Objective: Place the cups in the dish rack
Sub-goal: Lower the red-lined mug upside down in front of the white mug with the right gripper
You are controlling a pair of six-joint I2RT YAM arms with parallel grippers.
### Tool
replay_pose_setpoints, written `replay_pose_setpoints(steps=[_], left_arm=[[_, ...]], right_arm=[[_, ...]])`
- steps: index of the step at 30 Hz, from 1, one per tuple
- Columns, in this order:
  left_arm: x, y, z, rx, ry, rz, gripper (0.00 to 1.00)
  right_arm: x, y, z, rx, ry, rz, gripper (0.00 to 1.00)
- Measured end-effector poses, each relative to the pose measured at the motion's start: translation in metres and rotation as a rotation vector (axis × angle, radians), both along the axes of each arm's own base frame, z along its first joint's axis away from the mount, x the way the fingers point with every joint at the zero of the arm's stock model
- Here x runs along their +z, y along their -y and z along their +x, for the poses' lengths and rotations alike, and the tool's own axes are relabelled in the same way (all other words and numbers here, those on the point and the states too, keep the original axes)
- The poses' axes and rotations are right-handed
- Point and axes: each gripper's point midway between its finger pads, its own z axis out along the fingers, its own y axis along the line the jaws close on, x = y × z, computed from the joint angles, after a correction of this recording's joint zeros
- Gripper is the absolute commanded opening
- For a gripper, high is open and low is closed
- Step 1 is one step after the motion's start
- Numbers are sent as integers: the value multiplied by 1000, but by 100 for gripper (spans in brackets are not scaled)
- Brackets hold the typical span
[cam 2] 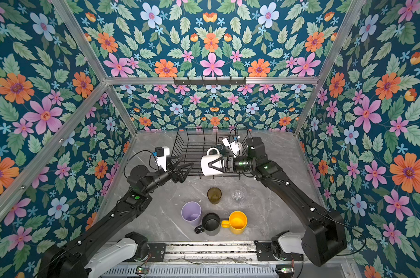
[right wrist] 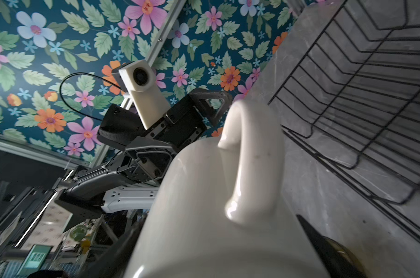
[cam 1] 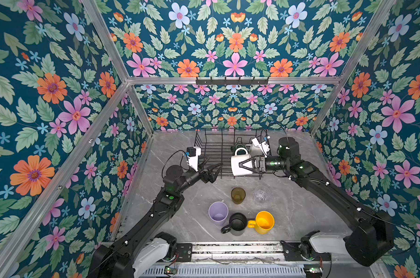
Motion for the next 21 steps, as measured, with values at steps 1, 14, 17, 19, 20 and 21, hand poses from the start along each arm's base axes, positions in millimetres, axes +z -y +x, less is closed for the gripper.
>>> replay_pose_setpoints(steps=[1,14,17,19,20,21], left_arm=[[-1,-3,3,24,-6,1,100],[8,-37,19,245,-34,-47,100],[10,-41,18,266,-33,-49,100],[11,-43,17,273,-29,-52,100],[11,-45,16,280,-28,-51,100],[11,-46,16,286,-28,-50,100]], right_arm=[[-1,5,1,-28,10,-31,0],[-33,61,22,-239,74,-452,0],[-41,69,33,-263,75,-532,0],[-45,73,39,-273,75,-579,0],[-47,75,42,-281,74,-599,0],[-48,77,46,-286,79,-619,0]])
